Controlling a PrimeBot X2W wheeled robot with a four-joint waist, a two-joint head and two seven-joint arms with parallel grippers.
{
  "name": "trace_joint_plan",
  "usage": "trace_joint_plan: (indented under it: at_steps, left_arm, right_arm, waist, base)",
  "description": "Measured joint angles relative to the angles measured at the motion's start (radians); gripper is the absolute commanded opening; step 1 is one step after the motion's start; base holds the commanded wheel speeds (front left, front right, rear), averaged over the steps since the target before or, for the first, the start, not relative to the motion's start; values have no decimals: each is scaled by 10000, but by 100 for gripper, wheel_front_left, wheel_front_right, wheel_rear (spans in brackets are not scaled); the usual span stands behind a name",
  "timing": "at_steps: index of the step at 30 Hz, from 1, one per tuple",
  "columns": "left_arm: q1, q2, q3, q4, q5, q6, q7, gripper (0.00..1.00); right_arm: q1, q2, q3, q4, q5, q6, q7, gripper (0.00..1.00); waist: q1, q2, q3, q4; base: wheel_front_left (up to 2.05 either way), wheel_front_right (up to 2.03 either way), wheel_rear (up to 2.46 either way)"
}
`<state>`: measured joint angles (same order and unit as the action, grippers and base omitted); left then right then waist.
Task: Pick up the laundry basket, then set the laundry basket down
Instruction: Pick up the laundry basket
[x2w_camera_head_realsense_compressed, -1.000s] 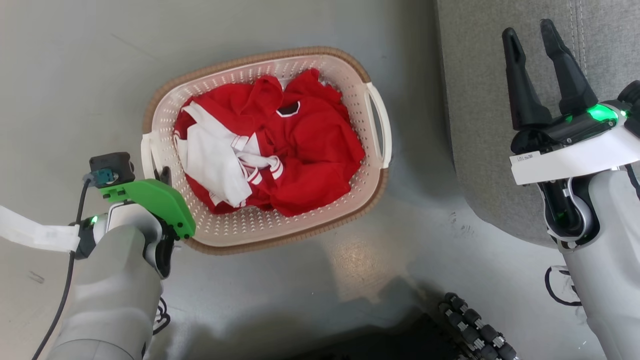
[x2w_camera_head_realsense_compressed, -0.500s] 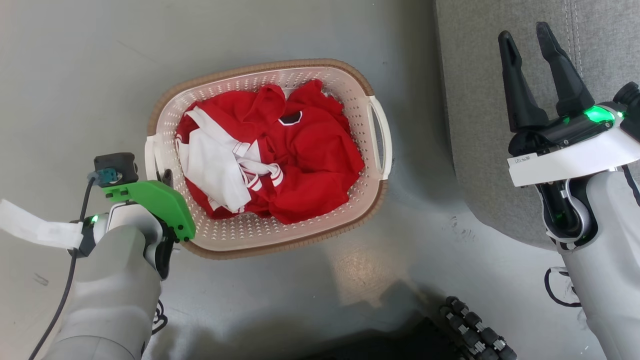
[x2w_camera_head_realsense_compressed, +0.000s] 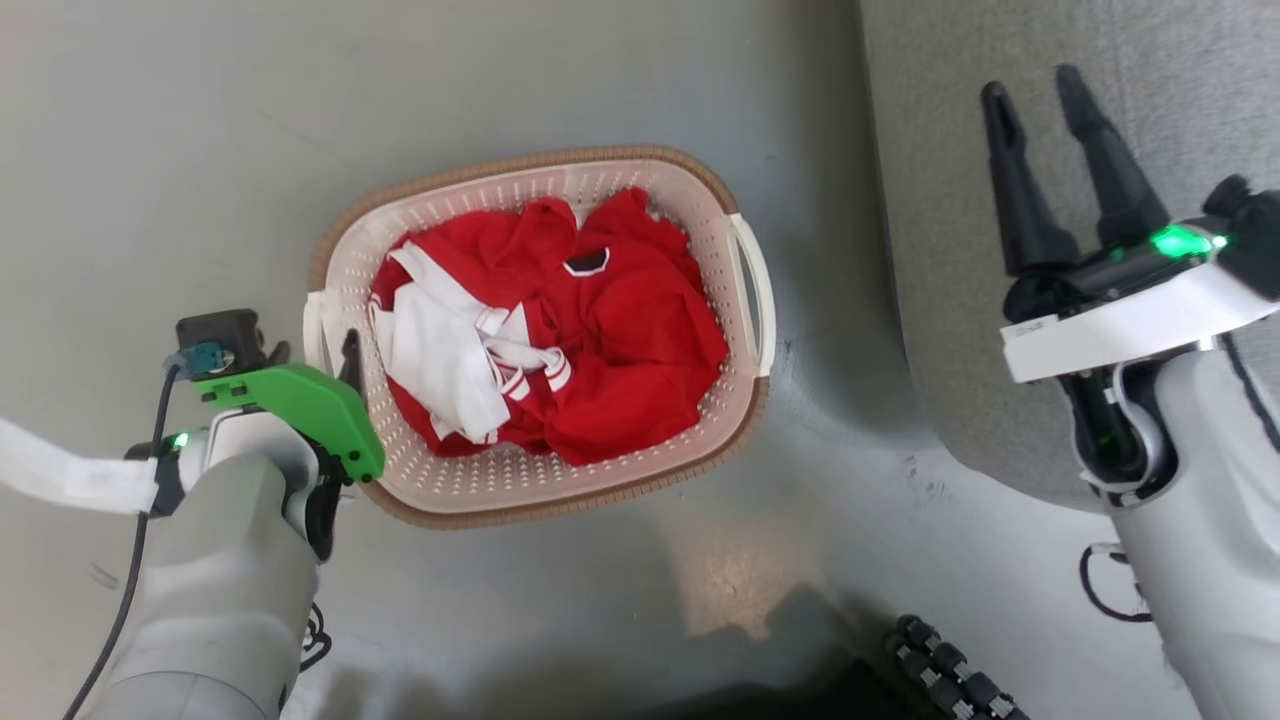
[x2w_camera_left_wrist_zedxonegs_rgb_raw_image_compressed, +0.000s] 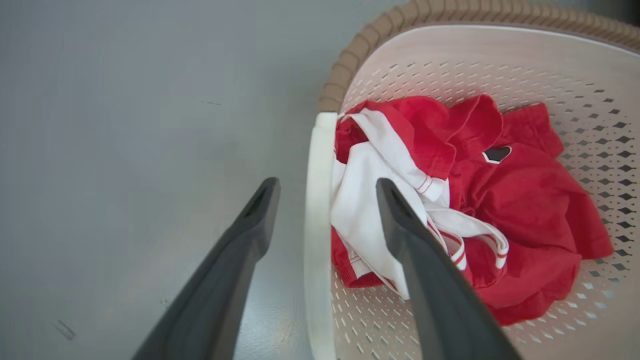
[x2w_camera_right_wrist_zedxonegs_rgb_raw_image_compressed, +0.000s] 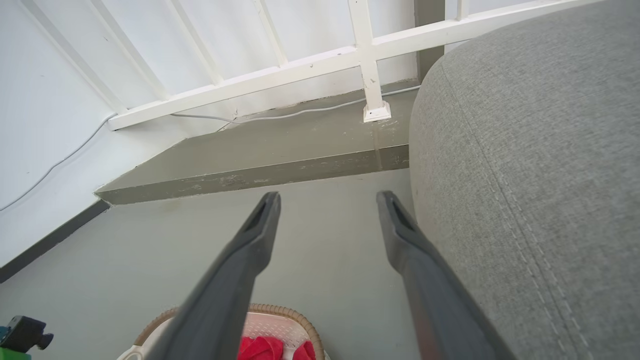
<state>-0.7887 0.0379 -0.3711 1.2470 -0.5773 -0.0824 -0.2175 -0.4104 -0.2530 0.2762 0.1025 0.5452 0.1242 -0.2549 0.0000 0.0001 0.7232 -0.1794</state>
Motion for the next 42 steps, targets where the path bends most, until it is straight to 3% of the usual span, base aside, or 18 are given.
trace_joint_plan:
  at_steps: [12, 21, 42]
  left_arm:
    - [452, 36, 140, -915, 19, 119, -357, 100]
    - [1088, 38, 842, -3480, 474, 221, -355, 100]
    - [4376, 10, 1870, -7390, 1712, 387, -355, 100]
  right_arm:
    - [132, 84, -35, 433, -38, 0, 0, 100]
    - [369, 111, 10, 614, -205, 0, 2, 100]
    - [1873, 324, -222, 1133, -715, 0, 2, 100]
  waist:
    - [0, 0, -1335, 92]
    - [0, 0, -2501, 387]
    - [-1, 0, -5366, 893]
  base:
    - [0, 0, 0]
    - [0, 0, 0]
    - [0, 0, 0]
